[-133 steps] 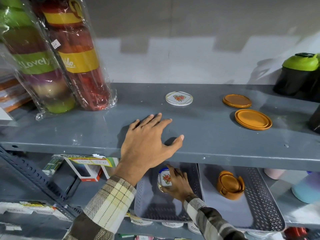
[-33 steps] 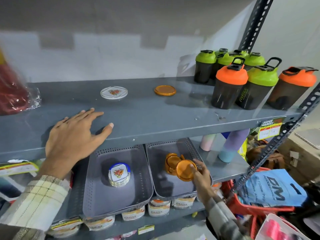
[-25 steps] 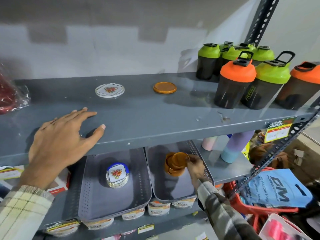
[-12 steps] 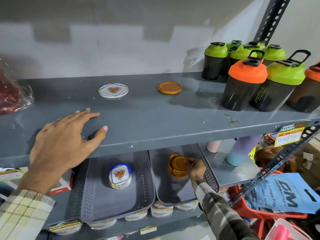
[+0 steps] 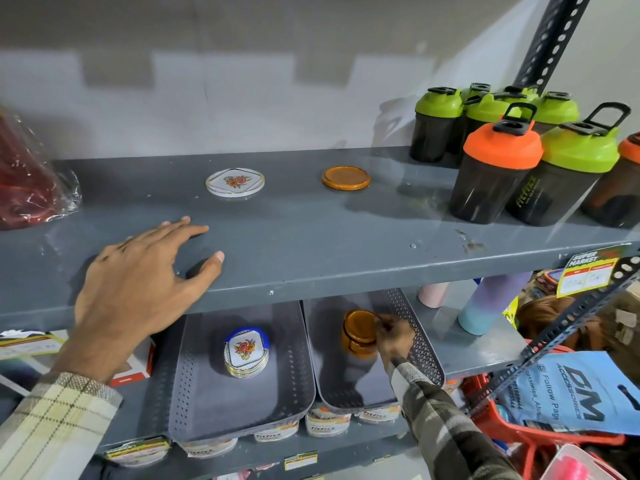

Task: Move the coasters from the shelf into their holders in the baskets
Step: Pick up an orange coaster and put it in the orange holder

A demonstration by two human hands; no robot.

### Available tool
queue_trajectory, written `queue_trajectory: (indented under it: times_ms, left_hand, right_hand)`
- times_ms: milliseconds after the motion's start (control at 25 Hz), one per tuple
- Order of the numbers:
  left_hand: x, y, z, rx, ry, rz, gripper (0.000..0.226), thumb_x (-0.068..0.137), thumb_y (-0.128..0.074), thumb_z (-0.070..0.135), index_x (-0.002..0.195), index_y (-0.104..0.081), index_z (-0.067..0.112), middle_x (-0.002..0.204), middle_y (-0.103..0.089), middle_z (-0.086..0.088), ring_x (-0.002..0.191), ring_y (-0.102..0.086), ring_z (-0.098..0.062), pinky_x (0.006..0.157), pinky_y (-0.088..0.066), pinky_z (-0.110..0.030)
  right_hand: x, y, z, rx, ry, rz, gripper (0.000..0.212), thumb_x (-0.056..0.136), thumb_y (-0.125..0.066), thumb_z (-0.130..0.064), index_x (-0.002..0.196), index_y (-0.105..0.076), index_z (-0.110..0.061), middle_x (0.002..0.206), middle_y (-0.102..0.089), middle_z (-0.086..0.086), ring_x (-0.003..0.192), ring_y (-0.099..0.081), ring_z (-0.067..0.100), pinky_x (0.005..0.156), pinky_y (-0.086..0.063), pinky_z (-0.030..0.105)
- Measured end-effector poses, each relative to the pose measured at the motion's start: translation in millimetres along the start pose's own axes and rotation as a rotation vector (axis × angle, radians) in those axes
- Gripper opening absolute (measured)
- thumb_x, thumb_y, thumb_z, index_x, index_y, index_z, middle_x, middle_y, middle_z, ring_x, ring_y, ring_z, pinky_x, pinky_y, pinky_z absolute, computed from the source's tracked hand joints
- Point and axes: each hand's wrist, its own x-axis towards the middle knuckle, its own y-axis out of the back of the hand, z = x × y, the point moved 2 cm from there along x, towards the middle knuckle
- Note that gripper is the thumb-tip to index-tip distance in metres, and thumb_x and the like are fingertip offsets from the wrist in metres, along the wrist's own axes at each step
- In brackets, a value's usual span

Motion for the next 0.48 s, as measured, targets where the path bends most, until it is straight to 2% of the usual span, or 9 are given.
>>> queue_trajectory:
  times_ms: [240,400,480]
  left_hand:
    - [0.8,-0.9,-1.9,0.013,-0.004,-0.027,0.059,0.083,-0.042,0.07,0.132,-0.054,0.039,0.148,-0.05,0.013,0.126,-0.056,-0.02,0.1,-0.044,-0.05]
    - [1.2,-1.3,-1.5,0.01,0.005,-0.02,0.053,0.086,-0.049,0.065,0.131,-0.056,0.039,0.147,-0.05,0.013,0.135,-0.049,-0.019,0.102,-0.042,-0.05]
    - [0.7,-0.4,-0.6,0.008,0.007,-0.007,0.051,0.085,-0.053,0.062,0.13,-0.058,0.038,0.146,-0.052,0.012,0.134,-0.049,-0.019,0.101,-0.043,-0.049]
  right_hand:
    - [-0.7,-2.6,2.8,0.006,0.037,0.02,0.015,0.092,-0.074,-0.012,0.102,-0.08,-0.003,0.1,-0.079,0.02,0.093,-0.074,0.036,0.079,-0.052,0.029]
    - [1.4,-6.0,6.6,-0.053,0.024,-0.001,0.017,0.092,-0.075,-0.014,0.105,-0.08,-0.004,0.109,-0.074,0.022,0.099,-0.072,0.036,0.091,-0.056,0.038]
    - [0.9,-4.6,8.6,-0.064,0.039,-0.004,0.018,0.092,-0.075,-0.016,0.105,-0.079,-0.004,0.109,-0.074,0.023,0.099,-0.071,0.036,0.089,-0.057,0.039]
